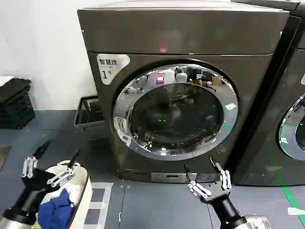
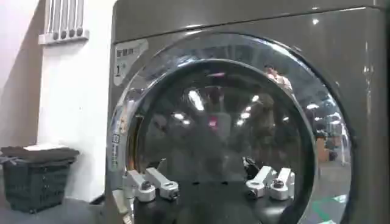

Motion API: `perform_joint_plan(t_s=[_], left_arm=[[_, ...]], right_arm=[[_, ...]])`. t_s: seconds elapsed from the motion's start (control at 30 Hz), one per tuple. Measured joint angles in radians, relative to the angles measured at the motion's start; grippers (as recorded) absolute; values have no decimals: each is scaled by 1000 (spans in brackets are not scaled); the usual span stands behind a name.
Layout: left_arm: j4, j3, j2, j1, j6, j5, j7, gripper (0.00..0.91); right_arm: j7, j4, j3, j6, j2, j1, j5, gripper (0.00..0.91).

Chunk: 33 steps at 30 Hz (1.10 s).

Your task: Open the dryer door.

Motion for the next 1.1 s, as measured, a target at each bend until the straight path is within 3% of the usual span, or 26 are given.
perform_joint_plan(t_s=[0.23,0.37,0.57,0.83,1.1], left_arm=[[1,1,0,-9,4,0,-1,907],[0,1,-1,-9,3,0,2,907],[-8,2,-2,-1,5,0,2,907],[-13,-3,1,8,0,-14,15,907],[-26,-14,11,14,0,-17,19,907]], right_arm=[[-38,-31,25,-17,-56,54,121,907],[-52,-61,23,-52,-123,111,217,907],[-76,-139,-10,-76,-236,240,296,907],[-106,-303,-122,-102,-349,442,330,907],[-152,-441,-253,-118,-377,653,367,907]])
